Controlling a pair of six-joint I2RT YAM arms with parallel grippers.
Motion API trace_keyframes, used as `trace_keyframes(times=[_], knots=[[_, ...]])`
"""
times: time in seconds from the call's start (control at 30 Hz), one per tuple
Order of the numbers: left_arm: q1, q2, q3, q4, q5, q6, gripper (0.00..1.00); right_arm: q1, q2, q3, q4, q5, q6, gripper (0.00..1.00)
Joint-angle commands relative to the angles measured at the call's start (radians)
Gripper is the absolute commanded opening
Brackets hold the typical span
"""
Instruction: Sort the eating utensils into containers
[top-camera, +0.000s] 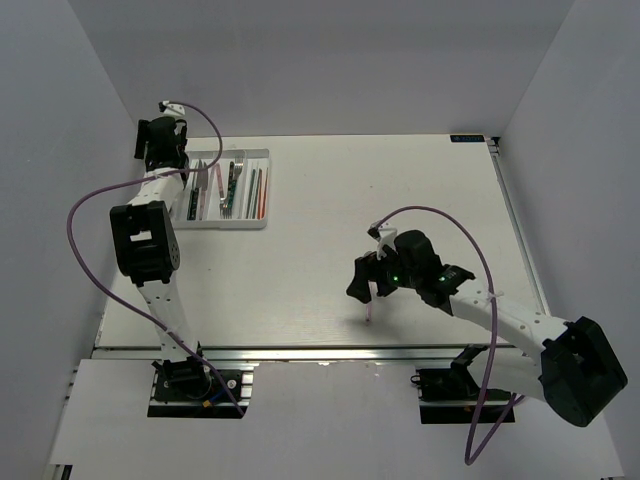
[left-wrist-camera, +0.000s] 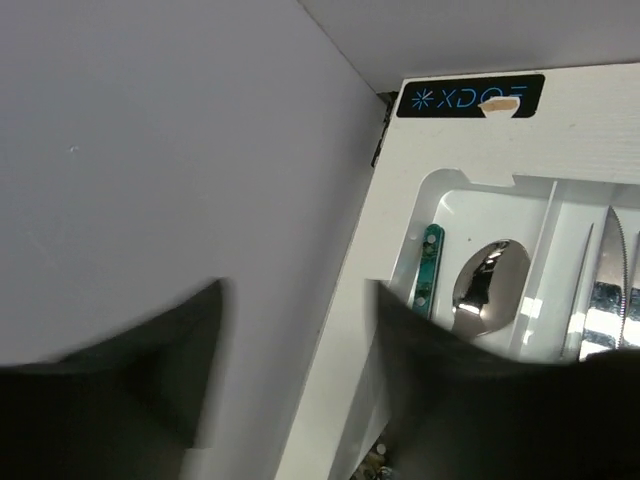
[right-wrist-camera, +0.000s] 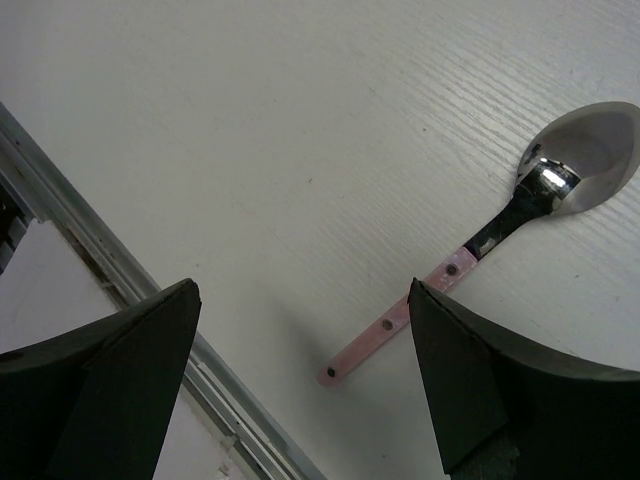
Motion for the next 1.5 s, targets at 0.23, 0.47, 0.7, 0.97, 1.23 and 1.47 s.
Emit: trace_keyframes(times=[0.23,0.47,0.7,0.97,1.23,1.47], knots=[[-0.001,-0.298,0.146,-0.204,0.087,-0.457,0.98,0.003,0.171,0.165,-0.067,0.416,0.211,0.89],[-0.014,-0.457,0.063,-0.358,0.205,-0.747,0.98,0.051,0.367,0.253,-0.163,0.642,0.268,0.89],[-0.018,-0.571,-0.053,-0.494,0.719,-0.905,0.98,0.138,0.395,0.213,-0.151,0.67,0.361,0.67],[-0.018,-0.921,-0.524,-0.351,0.609,-0.921,0.98,0.186,0.461,0.175,-0.143,0.665,0.426,0.5],[-0.034,-0.919,-0.621,-0.316,0.765,-0.999,0.98,0.186,0.475,0.139,-0.095,0.608,0.415,0.19],[-0.331,-0.955,-0.826,-0.126,0.746,-1.189,0.98,0.191,0.375,0.153,0.027,0.464,0.299,0.0]])
